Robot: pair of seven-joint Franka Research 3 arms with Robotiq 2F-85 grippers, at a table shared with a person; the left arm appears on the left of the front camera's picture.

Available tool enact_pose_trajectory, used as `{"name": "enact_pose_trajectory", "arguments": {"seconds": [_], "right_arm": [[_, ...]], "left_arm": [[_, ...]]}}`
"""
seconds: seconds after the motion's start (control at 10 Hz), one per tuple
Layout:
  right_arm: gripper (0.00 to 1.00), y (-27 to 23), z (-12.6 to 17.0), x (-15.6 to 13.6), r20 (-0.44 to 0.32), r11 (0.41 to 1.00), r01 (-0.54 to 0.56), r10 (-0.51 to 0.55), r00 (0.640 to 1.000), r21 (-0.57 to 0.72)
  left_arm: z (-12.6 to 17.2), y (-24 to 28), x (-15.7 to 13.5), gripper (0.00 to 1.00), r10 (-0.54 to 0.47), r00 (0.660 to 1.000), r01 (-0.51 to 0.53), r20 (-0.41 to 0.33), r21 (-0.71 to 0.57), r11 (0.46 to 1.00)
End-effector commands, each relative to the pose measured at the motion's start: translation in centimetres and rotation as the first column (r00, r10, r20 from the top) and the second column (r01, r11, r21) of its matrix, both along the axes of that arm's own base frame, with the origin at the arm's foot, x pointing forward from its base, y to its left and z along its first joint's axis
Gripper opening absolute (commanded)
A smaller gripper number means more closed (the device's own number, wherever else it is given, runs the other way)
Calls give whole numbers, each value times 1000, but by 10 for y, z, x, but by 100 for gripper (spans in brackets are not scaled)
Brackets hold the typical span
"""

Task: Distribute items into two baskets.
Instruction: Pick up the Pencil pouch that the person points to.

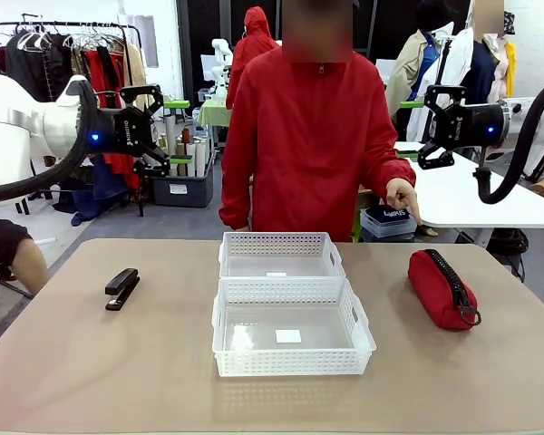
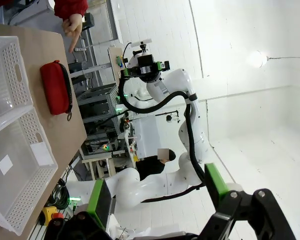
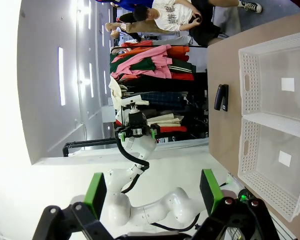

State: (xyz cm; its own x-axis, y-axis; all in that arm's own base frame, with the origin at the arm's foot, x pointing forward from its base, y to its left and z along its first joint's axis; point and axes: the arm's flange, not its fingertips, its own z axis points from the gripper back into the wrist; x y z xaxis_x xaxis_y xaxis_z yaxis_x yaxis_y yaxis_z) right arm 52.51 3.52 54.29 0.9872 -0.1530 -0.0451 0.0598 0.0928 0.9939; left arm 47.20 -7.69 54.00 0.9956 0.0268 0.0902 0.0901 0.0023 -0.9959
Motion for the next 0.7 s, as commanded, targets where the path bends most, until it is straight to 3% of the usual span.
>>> {"name": "enact_pose_trajectory", "arguments": {"seconds": [0.0, 0.5, 0.6], "right_arm": [[100, 0, 2, 0, 3, 1000, 4, -4, 1000, -1], [100, 0, 0, 0, 0, 1000, 0, 0, 1000, 0], [100, 7, 10, -2, -40, 999, -31, 30, 999, -36]], "left_arm": [[2, 1, 0, 100, 3, 1000, -3, -4, -5, 1000], [2, 1, 0, 100, 3, 1000, -3, -4, -5, 1000], [2, 1, 0, 100, 3, 1000, -3, -4, -5, 1000]]}}
